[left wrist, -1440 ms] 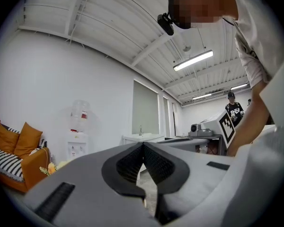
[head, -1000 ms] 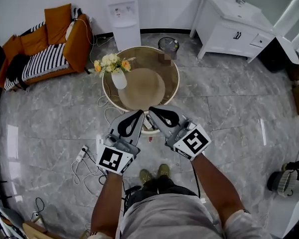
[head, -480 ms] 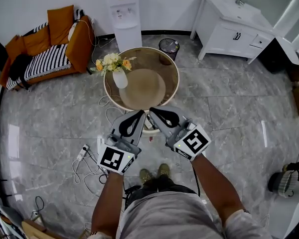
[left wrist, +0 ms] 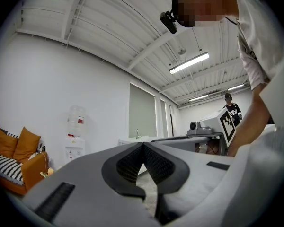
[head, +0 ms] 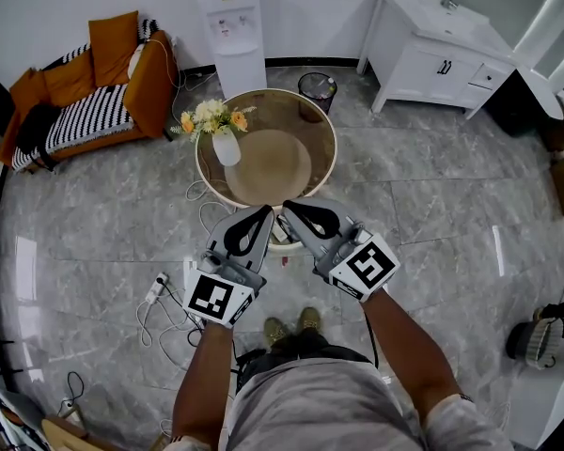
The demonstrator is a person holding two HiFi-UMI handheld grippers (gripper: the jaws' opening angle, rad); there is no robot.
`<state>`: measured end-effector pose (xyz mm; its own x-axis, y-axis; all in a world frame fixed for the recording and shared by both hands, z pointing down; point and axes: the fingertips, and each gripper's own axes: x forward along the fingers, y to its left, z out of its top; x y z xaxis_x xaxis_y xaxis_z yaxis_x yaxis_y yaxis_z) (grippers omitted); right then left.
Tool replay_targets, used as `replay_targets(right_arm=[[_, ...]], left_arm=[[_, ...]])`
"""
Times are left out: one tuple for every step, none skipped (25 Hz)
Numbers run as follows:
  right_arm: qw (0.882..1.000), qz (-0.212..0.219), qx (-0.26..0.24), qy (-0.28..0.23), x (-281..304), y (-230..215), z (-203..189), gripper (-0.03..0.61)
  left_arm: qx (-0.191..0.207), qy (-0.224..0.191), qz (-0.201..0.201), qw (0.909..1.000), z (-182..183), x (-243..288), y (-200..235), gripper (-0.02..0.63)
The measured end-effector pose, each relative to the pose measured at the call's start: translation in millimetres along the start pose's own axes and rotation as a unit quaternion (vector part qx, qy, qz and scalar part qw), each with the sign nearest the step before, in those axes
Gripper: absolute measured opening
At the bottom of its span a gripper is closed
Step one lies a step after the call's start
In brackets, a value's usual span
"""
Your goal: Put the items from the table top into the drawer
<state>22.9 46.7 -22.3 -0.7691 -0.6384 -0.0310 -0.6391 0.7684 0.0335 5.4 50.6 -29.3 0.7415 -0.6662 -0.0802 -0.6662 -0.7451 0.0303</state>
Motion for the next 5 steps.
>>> replay_targets(right_arm=[[1.0, 0.0, -0.001, 0.0, -0.1, 0.4, 0.6, 0.0], [1.0, 0.0, -0.001, 0.0, -0.1, 0.7, 1.1, 0.0], [1.0, 0.001, -0.001, 0.0, -0.1, 1.0, 1.5, 0.0], [1.0, 0.001, -0.001, 0.0, 0.1, 1.5, 1.9, 0.0], [1.0, 0.001, -0.001, 0.001, 0.2, 1.9, 2.2, 0.0]], left_arm=[[0.0, 0.0, -0.001, 1.0, -0.2, -0.4, -0.3, 0.0], [0.001, 0.0, -0.002, 1.0, 0.0, -0.6, -0.6, 0.0], [0.001, -0.001, -0.003, 1.0, 0.5, -0.7, -0.7, 0.0], [0.001, -0.002, -0.004, 1.0, 1.1, -0.9, -0.6, 0.0], [0.002, -0.002, -0.004, 1.0, 1.8, -1.1, -0.5, 0.0]])
